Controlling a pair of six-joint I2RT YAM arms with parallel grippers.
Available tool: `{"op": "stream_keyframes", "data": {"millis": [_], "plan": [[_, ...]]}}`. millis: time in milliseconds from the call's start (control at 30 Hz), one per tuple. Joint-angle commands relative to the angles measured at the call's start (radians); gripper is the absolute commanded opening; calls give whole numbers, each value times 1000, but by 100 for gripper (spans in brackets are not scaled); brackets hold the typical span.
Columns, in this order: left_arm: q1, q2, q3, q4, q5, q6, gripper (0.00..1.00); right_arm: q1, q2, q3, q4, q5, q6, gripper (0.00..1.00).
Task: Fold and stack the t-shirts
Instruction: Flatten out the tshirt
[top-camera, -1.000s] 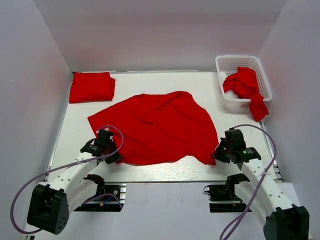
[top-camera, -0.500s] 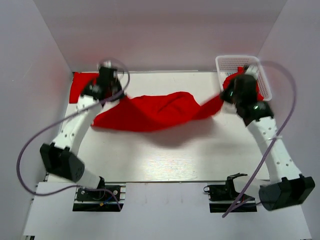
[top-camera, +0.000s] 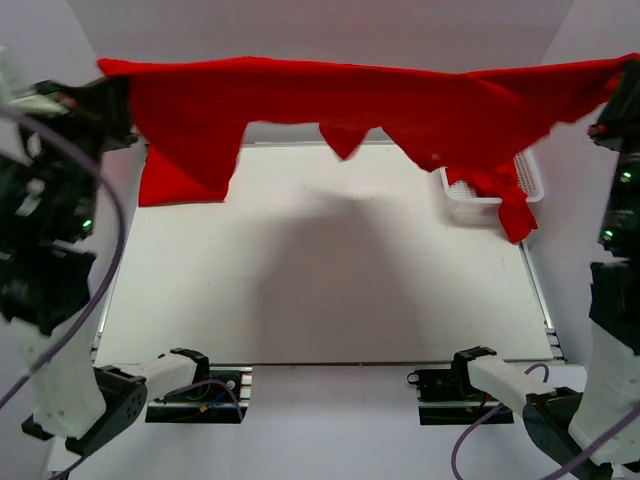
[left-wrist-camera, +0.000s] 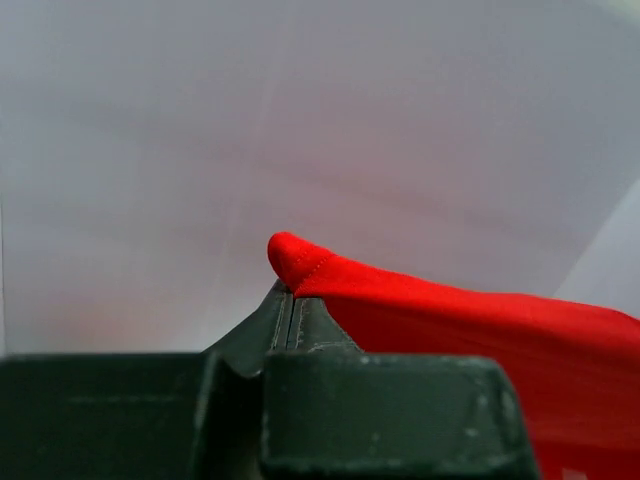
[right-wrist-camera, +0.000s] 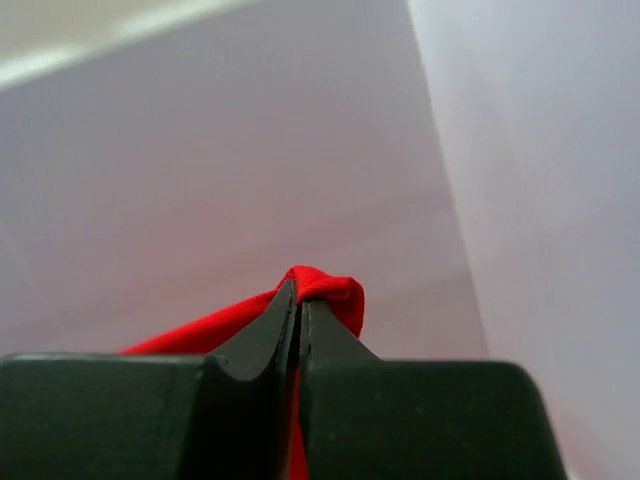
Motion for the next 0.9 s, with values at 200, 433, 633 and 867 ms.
{"op": "stream_keyframes", "data": {"millis": [200,433,633,867], "plan": [[5,-94,104,4,84,79,0,0,-117,147,157,88,-195,0],[5,-162,94,4,144,69,0,0,-166,166,158,68,-220,0],[5,-173,-140,59,127,-4,0,3,-159,-100,221,141,-228,0],[5,-154,-665,122,-72,-153,0,-2,-72,-582,433,289,-146,0]]}}
